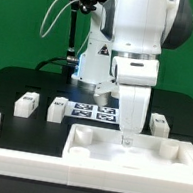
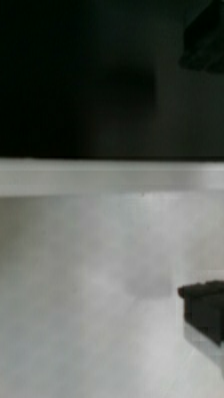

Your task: Assemble desk

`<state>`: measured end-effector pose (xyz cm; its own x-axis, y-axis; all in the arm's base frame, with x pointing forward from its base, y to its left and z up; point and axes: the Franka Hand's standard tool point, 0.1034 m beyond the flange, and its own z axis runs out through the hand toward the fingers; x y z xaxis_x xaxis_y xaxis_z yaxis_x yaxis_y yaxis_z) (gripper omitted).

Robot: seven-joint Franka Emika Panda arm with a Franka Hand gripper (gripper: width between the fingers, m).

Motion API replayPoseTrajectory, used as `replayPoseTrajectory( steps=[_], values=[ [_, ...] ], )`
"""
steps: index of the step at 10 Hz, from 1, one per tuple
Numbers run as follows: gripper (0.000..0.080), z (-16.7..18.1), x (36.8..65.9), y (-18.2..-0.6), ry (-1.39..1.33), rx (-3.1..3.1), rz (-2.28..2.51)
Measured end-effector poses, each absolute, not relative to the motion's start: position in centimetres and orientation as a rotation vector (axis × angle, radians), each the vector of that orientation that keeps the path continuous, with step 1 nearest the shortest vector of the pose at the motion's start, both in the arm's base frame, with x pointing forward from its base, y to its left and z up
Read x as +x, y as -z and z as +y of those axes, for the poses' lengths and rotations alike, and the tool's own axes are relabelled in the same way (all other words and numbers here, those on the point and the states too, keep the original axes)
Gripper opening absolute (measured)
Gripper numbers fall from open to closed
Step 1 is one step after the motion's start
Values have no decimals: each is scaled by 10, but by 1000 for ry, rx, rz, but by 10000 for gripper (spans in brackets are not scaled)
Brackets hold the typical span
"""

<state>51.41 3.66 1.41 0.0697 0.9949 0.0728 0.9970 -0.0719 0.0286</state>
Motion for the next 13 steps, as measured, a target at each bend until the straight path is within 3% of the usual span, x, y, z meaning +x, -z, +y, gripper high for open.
replayPoseTrajectory(
  steps=[7, 10, 13],
  values=[
    [649, 37, 514, -13, 112, -2294, -2099],
    [649, 42, 514, -41, 141, -2428, -1985],
    [649, 73, 503, -51, 151, -2771, -1432]
  ],
)
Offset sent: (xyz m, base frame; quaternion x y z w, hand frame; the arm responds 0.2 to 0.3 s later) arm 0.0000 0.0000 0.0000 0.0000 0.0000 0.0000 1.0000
